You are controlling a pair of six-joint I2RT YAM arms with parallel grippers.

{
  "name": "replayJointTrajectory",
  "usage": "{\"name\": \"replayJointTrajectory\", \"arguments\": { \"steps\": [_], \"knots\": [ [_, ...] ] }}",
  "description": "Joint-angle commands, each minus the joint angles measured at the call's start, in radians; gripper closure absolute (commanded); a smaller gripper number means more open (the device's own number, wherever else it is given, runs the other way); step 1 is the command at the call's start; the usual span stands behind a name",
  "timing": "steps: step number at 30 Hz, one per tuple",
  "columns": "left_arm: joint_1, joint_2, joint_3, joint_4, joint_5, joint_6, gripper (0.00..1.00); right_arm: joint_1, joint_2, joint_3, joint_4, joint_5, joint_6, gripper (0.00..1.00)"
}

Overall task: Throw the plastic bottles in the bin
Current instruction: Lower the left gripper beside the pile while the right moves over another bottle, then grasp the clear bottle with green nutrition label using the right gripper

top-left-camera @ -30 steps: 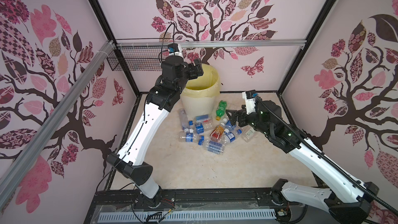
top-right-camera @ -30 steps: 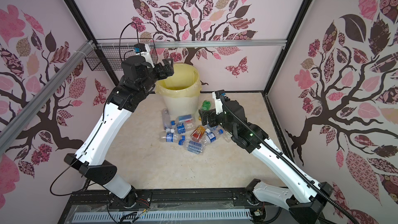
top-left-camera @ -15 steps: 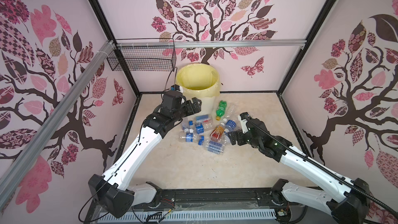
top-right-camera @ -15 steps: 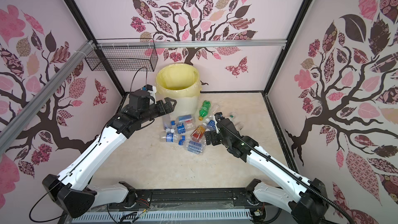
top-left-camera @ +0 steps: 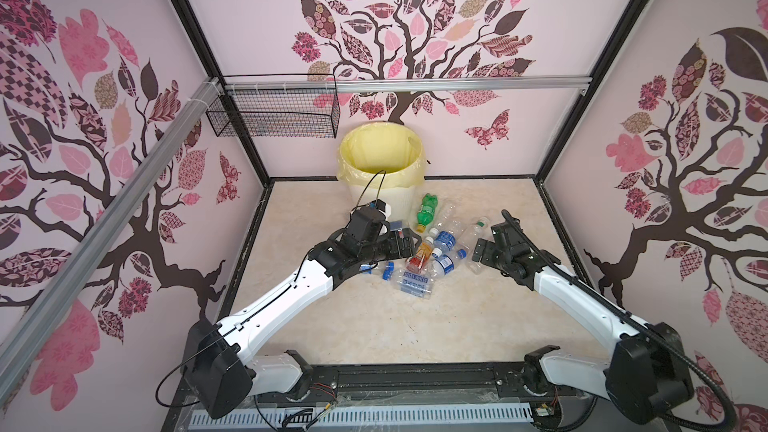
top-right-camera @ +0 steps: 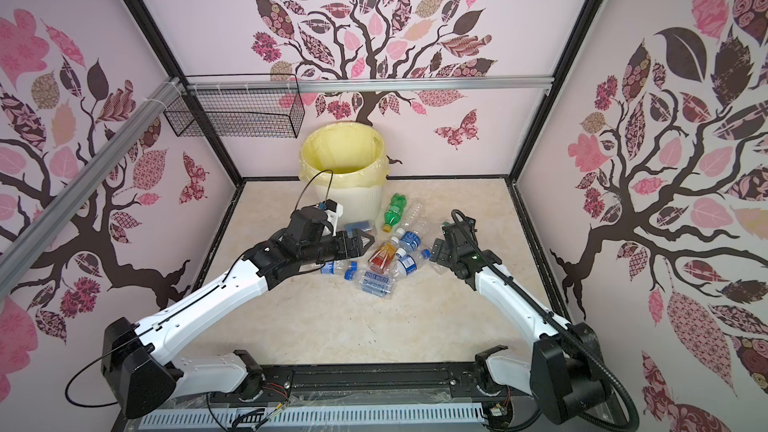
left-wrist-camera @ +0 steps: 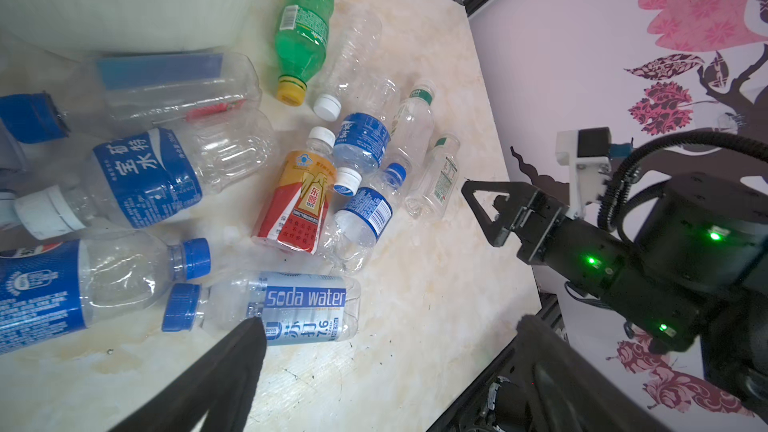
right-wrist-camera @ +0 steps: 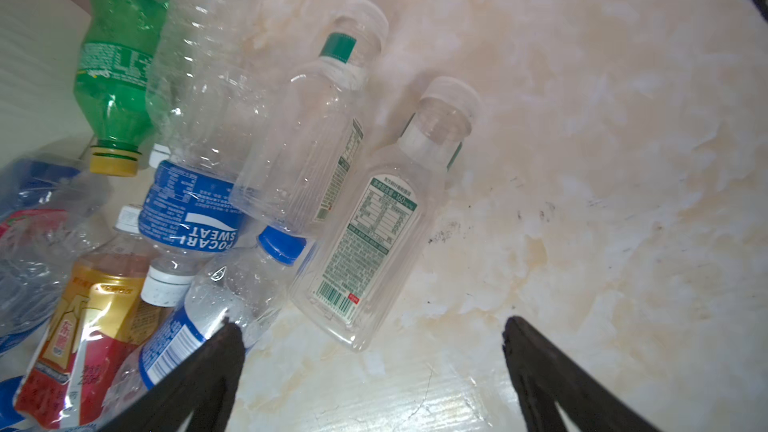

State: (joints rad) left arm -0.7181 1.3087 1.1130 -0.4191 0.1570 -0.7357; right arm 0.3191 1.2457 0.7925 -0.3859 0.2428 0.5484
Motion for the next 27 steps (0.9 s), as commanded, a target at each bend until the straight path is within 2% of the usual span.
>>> {"name": "replayJointTrajectory", "arguments": {
  "steps": [1, 7, 12, 18, 23, 27],
  "knots": [
    [-0.027, 0.024, -0.021, 0.050, 0.009, -0.014, 0.03, -0.003, 0.058, 0.028, 0.042, -0.001, 0.026, 0.01],
    [-0.040, 0.060, -0.022, 0.065, 0.019, -0.012, 0.03, -0.013, 0.134, 0.025, 0.107, 0.041, 0.046, 0.00],
    [-0.044, 0.071, -0.027, 0.078, 0.023, -0.019, 0.03, -0.014, 0.206, 0.024, 0.161, -0.016, 0.065, 0.00],
    [-0.046, 0.078, -0.027, 0.059, 0.018, -0.009, 0.03, -0.014, 0.274, 0.023, 0.190, -0.024, 0.061, 0.01],
    [-0.046, 0.078, -0.050, 0.069, 0.017, -0.023, 0.03, -0.015, 0.256, -0.023, 0.205, -0.012, 0.048, 0.06],
    [-0.047, 0.083, -0.054, 0.077, 0.021, -0.032, 0.03, -0.019, 0.209, -0.073, 0.215, -0.006, 0.027, 0.15]
  ]
}}
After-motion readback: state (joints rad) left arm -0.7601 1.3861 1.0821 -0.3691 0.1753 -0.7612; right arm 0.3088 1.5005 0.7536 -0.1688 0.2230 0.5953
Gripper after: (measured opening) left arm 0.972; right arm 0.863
